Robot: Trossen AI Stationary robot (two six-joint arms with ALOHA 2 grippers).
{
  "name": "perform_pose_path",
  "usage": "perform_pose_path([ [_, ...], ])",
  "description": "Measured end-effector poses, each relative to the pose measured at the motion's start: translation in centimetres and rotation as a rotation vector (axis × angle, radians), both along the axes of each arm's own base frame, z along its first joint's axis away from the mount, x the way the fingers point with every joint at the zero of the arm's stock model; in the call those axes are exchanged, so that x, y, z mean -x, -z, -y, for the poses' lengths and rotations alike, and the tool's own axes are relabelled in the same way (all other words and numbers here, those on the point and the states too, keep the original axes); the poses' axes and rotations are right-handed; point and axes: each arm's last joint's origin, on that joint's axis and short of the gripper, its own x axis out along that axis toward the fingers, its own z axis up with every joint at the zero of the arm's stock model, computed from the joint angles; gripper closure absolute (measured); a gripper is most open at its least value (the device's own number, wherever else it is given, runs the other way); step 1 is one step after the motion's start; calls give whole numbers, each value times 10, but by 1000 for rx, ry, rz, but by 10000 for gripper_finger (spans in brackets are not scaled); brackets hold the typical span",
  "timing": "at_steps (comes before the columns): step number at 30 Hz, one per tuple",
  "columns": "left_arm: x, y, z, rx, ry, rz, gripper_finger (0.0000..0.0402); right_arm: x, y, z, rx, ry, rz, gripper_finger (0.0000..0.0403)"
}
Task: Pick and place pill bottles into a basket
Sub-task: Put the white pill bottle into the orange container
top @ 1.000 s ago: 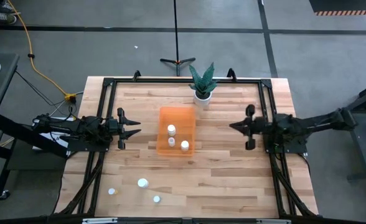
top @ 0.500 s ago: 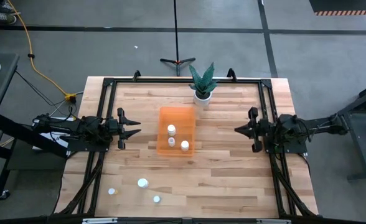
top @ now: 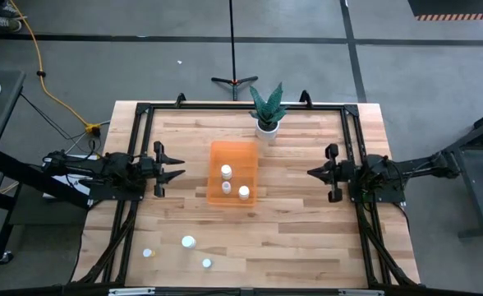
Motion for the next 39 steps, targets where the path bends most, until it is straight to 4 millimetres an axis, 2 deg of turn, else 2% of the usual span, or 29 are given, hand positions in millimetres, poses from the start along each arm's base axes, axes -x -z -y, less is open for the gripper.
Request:
perform_pose_path([
  [2,0,-4,1,-69,33,31,229,0,0,0,34,4,-2,399],
  [6,2,-16,2,-68,53,141,205,0,0,0,51,5,-1,401],
  [11,3,-34,2,-42,68,163,121,0,0,0,54,5,-3,398],
  [14,1,-52,4,12,146,174,77,0,1,0,66,6,-9,394],
  [17,-3,-73,7,18,229,171,61,0,1,0,72,7,-9,394],
  [20,-14,-90,10,44,267,120,60,0,1,0,72,7,-10,397],
  [25,-42,-105,14,150,259,-154,83,0,1,1,40,33,-14,395],
  [30,-74,-111,20,383,203,-522,108,0,2,1,94,62,-27,394],
  [35,-104,-112,30,717,163,-863,123,0,2,3,132,101,-31,400],
  [39,-121,-107,45,1003,65,-1155,126,0,3,3,179,128,-35,400],
])
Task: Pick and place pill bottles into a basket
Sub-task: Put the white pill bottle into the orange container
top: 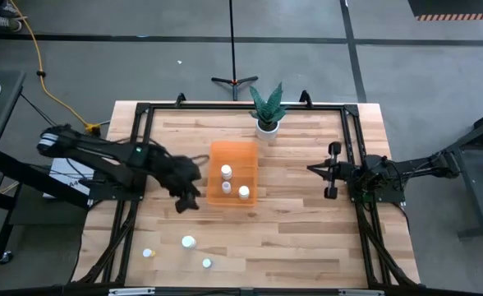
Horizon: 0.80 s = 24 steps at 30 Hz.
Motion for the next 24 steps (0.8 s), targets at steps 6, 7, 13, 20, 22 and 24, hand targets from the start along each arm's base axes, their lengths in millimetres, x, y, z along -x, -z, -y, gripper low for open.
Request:
perform_pose_path([
  [6,-14,10,35,218,-196,-458,126,0,0,1,6,28,-1,401],
  [7,-17,12,41,230,-234,-501,126,0,0,1,7,28,-1,401],
  [13,-20,31,74,185,-416,-702,126,0,0,1,8,28,-2,396],
  [20,-10,55,98,18,-624,-868,126,0,1,1,-16,26,-8,402],
  [22,-10,58,102,-15,-638,-835,126,0,1,1,-25,23,-11,401],
  [24,-11,59,105,-21,-640,-778,126,0,2,1,-45,20,-12,400],
])
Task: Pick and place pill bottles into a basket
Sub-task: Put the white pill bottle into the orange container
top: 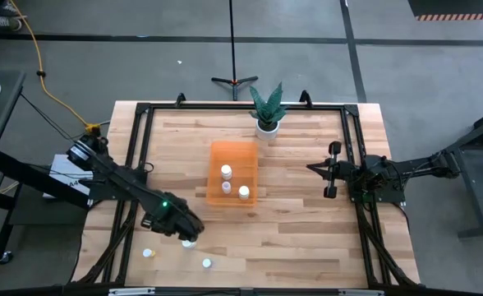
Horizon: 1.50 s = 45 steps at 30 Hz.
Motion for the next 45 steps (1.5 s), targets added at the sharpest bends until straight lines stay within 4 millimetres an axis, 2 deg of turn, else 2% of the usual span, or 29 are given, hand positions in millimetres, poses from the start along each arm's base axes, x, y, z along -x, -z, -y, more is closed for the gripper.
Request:
perform_pose_path([
  [6,-13,-2,10,-35,45,237,126,0,2,0,-19,-2,-20,401],
  [10,-18,-3,15,-34,115,331,126,0,3,0,-18,-2,-25,398],
  [18,-16,4,15,-29,123,252,126,0,4,0,-17,-2,-35,401],
  [33,-10,7,22,-51,133,251,126,0,6,0,-23,-2,-54,399],
  [45,-17,31,28,-52,175,154,126,0,6,0,-22,-1,-59,396],
])
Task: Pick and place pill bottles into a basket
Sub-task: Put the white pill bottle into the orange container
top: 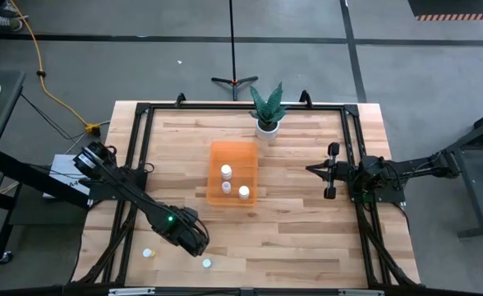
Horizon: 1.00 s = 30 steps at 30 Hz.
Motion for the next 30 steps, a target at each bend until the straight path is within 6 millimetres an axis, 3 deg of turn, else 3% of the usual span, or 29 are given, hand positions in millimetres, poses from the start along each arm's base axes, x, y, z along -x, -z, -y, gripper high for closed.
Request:
perform_pose_path([
  [30,2,1,-1,-9,87,-23,136,0,0,0,1,0,-3,401],
])
